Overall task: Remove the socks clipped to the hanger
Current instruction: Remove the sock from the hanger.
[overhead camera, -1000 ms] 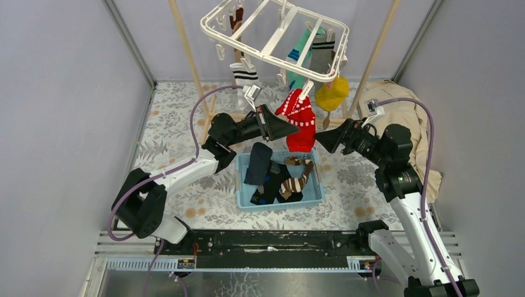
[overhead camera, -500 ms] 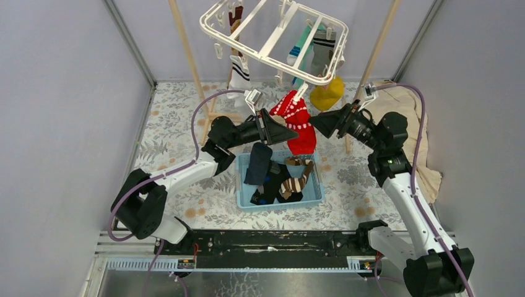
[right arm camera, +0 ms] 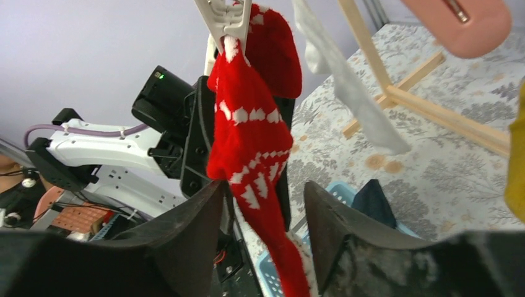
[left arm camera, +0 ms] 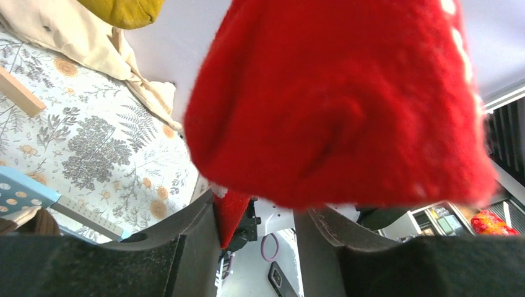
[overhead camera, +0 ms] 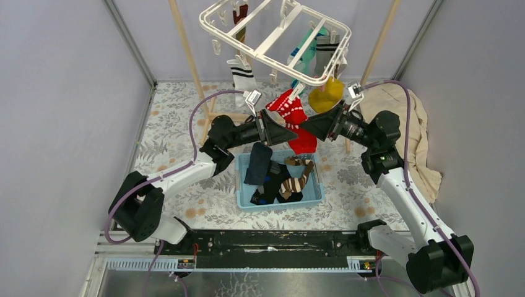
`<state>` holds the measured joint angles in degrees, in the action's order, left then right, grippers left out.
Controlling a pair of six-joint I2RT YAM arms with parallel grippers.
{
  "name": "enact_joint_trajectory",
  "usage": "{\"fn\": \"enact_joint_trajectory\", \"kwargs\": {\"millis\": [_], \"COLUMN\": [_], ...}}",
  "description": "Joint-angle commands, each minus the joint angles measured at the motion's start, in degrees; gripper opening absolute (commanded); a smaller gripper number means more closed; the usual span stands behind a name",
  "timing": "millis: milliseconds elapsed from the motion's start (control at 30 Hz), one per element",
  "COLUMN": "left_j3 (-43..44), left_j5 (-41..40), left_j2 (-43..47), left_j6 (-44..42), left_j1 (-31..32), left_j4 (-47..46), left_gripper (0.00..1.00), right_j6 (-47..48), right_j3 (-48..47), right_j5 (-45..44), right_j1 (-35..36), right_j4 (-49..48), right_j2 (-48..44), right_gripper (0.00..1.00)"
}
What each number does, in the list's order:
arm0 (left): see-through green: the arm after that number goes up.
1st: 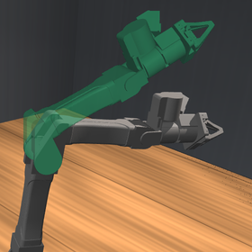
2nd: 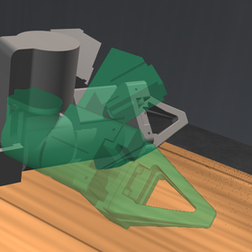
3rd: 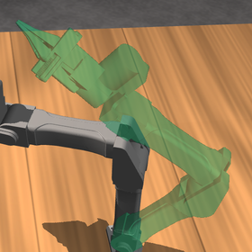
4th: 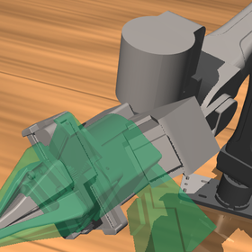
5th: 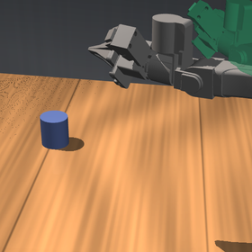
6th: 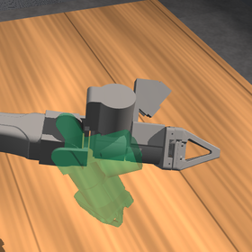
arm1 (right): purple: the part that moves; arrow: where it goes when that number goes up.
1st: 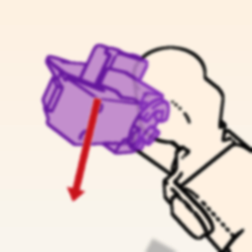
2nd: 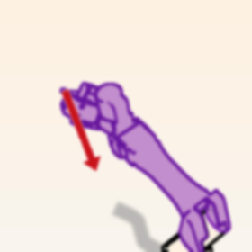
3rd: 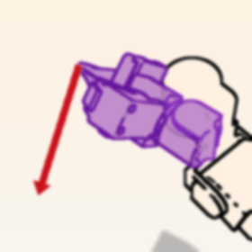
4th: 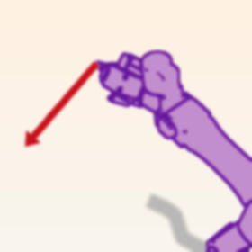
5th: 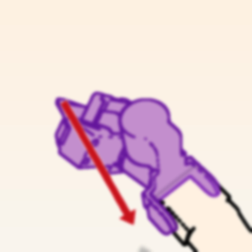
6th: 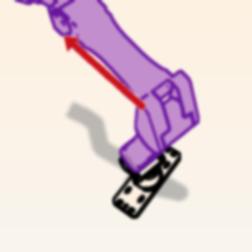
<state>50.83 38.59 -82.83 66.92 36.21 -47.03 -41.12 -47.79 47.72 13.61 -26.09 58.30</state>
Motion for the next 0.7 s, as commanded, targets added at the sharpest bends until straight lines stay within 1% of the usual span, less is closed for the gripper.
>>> {"fn": "enact_joint_trajectory", "kwargs": {"millis": [0,67,133,200,267,400,667], "left_j3": [1.13,1.08,1.33,1.51,1.70,2.44,4.79], "left_j5": [-0.59,-0.85,-1.32,-2.05,-2.89,-5.84,-16.83], "left_j2": [1.72,2.32,3.10,3.97,4.96,7.17,14.34], "left_j6": [-2.67,-3.46,-4.83,-6.58,-8.26,-12.57,-23.21], "left_j1": [-0.41,-0.43,-0.38,-0.43,-0.37,-0.38,-0.42], "left_j4": [1.95,3.15,5.20,7.63,10.33,16.89,36.69], "left_gripper": [0.51,0.53,0.54,0.54,0.54,0.56,0.61], "right_j6": [0.52,0.62,0.78,0.97,0.96,1.16,0.79], "right_j3": [-2.34,-2.64,-2.93,-3.24,-3.63,-4.75,-6.56], "right_j5": [1.78,1.39,0.95,0.42,-0.04,-1.42,-2.24], "right_j1": [2.14,2.82,3.21,3.42,3.48,3.60,3.63], "right_j4": [-2.57,-2.32,-1.50,-0.90,-0.46,1.18,2.62], "right_j2": [0.18,0.23,-0.04,-0.55,-1.16,-2.23,-2.93], "right_gripper": [0.50,0.37,0.21,0.10,0.06,0.04,0.00]}}
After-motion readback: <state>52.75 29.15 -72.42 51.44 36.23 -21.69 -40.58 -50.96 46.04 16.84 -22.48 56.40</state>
